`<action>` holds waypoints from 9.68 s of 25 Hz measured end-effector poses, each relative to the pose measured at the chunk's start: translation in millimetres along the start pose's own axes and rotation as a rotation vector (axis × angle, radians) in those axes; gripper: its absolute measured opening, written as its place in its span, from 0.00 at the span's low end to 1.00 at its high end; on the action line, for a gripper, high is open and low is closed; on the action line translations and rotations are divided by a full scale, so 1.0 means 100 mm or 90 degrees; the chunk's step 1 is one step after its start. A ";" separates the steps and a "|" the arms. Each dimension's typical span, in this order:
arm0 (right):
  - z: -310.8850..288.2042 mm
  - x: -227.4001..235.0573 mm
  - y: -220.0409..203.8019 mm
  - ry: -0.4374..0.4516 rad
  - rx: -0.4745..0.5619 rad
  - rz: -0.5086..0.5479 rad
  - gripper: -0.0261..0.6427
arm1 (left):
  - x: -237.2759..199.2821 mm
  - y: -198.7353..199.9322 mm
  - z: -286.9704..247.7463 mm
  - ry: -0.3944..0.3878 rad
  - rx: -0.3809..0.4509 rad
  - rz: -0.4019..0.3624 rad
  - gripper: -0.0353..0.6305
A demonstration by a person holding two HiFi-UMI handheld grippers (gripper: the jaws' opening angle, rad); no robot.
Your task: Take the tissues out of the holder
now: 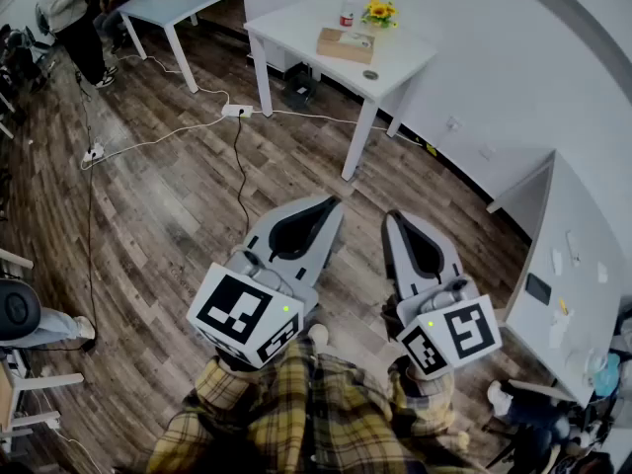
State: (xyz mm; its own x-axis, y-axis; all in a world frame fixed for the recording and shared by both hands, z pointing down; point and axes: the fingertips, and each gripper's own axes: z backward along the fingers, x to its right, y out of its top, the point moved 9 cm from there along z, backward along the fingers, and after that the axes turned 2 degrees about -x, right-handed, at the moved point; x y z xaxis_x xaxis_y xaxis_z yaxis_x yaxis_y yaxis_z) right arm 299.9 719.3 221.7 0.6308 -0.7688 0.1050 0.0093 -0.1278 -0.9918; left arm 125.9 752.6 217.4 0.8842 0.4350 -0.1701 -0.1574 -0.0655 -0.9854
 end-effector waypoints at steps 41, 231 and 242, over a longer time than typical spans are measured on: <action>-0.86 0.52 0.00 0.029 0.005 -0.044 0.06 | -0.93 0.07 -0.57 0.049 0.006 0.005 0.08; -6.35 5.30 0.05 -0.251 -0.052 -0.276 0.06 | -5.53 -2.19 -7.15 -0.445 -0.810 -0.342 0.30; -6.34 5.29 0.08 -0.243 -0.053 -0.267 0.06 | -5.48 -2.19 -7.11 -0.468 -0.813 -0.358 0.15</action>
State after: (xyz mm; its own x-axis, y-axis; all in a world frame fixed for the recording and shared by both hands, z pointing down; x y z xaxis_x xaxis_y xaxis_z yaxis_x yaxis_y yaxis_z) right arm 142.1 -85.6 316.2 0.8215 -0.3634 0.4394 0.2682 -0.4338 -0.8602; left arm -11.2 -110.2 518.4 0.2414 0.9622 -0.1264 0.8999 -0.2707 -0.3420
